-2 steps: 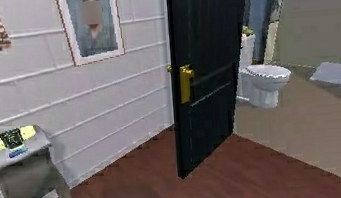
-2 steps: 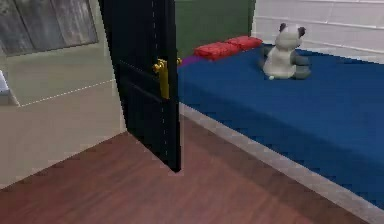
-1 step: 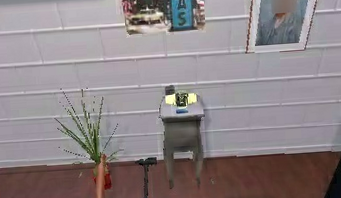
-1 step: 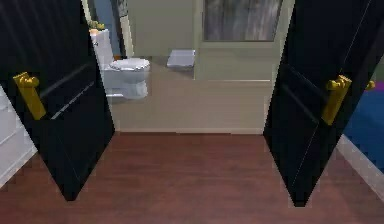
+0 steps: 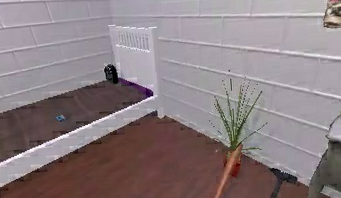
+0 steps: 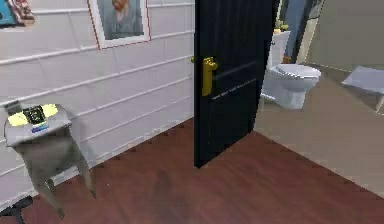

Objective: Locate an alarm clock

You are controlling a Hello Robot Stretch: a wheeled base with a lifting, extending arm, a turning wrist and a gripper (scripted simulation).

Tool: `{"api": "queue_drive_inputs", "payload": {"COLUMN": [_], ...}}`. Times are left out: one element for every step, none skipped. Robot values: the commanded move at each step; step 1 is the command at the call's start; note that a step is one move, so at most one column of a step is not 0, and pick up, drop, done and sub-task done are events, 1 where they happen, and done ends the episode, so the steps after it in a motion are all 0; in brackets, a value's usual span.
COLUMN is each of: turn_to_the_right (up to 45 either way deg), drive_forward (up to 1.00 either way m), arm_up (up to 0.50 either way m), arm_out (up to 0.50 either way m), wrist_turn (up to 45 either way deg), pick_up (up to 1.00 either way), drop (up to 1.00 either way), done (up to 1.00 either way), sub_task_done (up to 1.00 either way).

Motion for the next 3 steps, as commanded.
{"api": "queue_drive_inputs", "payload": {"turn_to_the_right": [-42.0,0.0,45.0], "drive_forward": [0.00,0.90,0.00], "arm_up": [0.00,0.00,0.00], "arm_out": [0.00,0.00,0.00], "wrist_turn": [0.0,0.0,0.0], "pick_up": [0.00,0.00,0.00], "drop": [0.00,0.00,0.00], "done": [0.00,0.00,0.00], "sub_task_done": [0.00,0.00,0.00]}}
